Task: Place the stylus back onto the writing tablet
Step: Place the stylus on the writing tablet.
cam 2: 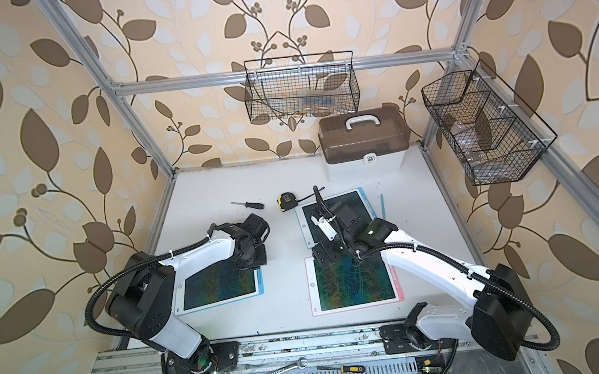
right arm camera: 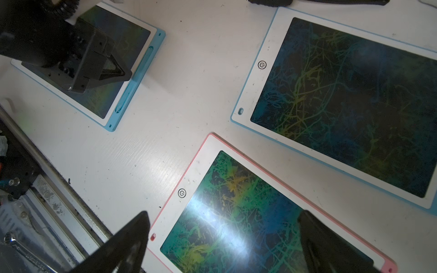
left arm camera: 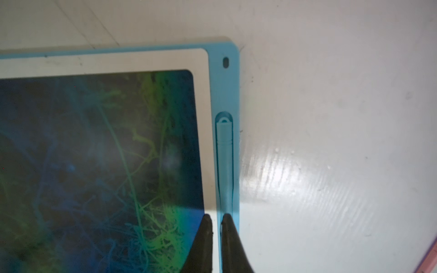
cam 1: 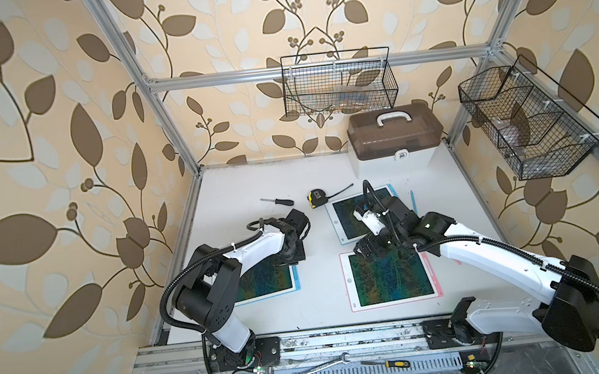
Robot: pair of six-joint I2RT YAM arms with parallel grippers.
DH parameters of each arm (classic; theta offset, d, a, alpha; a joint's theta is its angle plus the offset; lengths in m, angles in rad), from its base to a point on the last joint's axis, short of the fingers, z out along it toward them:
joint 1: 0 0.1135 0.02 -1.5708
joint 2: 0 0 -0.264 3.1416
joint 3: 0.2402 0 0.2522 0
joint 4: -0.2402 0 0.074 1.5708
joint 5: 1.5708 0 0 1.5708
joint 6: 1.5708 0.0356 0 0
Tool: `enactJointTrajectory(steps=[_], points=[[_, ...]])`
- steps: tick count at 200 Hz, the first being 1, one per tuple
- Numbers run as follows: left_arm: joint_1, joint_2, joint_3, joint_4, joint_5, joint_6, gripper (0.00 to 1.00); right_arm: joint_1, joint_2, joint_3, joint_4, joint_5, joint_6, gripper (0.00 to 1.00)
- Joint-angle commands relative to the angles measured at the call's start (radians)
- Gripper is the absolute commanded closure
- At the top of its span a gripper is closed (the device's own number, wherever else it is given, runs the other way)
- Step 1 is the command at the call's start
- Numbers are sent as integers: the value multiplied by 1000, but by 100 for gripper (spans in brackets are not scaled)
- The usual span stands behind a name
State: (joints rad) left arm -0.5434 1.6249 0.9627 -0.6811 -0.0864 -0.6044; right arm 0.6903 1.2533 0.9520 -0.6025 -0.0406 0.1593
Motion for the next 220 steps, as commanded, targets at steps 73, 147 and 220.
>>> enactJointTrajectory(steps=[73, 147, 220], points=[[2, 50, 33, 0, -5, 6, 93, 6, -3, 14, -13, 3, -7, 2], [2, 81, 21, -3, -10, 10, 100, 5, -1, 19, -11, 1, -6, 2], [-8, 61, 24, -26, -33, -9, 99, 6, 10, 26, -12, -4, -8, 2]])
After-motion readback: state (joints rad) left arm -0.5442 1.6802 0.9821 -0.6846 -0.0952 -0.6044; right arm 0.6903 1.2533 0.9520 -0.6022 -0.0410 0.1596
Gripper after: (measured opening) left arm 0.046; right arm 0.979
